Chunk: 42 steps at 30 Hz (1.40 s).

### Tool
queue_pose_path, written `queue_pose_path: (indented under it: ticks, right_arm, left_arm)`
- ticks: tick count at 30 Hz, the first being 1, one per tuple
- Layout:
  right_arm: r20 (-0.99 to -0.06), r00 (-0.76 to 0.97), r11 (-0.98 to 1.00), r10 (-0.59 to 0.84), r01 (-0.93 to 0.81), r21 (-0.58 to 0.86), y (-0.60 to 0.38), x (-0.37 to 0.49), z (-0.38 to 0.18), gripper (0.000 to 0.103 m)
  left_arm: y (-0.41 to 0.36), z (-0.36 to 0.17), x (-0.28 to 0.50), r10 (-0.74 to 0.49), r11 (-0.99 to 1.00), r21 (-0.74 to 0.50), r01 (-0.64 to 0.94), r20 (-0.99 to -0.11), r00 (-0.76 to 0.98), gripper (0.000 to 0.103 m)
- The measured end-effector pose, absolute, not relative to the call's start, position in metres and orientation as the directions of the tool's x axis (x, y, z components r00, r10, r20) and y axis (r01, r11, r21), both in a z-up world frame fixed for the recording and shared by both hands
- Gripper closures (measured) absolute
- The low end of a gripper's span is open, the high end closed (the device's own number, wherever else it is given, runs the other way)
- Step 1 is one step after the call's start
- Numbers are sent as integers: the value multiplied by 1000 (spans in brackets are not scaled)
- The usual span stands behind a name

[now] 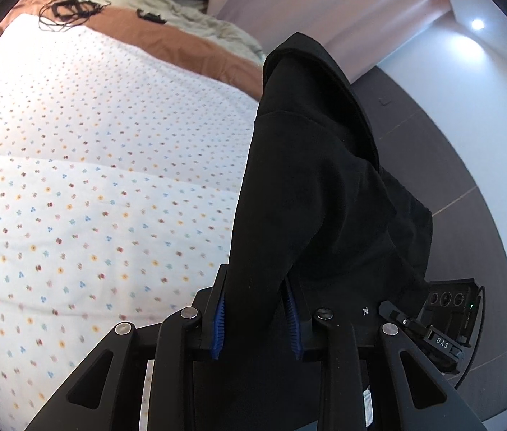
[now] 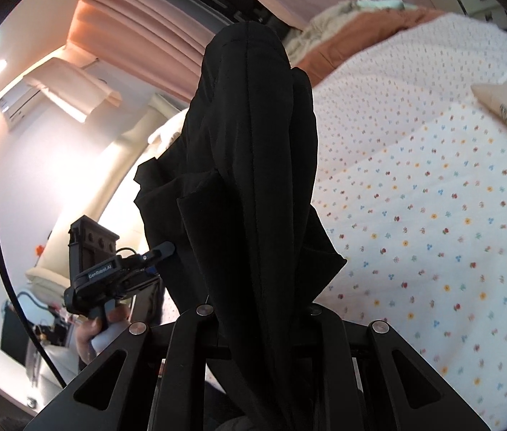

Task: Fold large clothes
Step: 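Lift the folded shirt up off the bed with both tools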

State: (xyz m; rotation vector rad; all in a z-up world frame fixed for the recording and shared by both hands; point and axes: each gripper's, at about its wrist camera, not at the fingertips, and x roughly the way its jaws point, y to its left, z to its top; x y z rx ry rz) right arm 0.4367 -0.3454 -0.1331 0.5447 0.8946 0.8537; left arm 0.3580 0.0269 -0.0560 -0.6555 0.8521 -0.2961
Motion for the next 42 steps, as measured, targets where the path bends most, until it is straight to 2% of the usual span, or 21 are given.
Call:
queue_pose_path:
  ticks: [22, 32, 42]
  right_arm:
    - [-336, 533, 607, 777, -489, 627, -472, 325, -29, 85]
    - [-300, 605, 643, 738, -493, 587, -551, 302, 3, 86]
    - [-289, 692, 710, 661, -455, 537, -629, 285, 26, 86]
  left_arm:
    - [-84, 48, 292, -582, 747, -634, 202, -474, 661, 74]
    - [-157, 74, 300, -631, 729, -619, 292, -443, 638, 74]
    - [-229, 87, 348, -688, 702, -608, 371, -443, 575, 74]
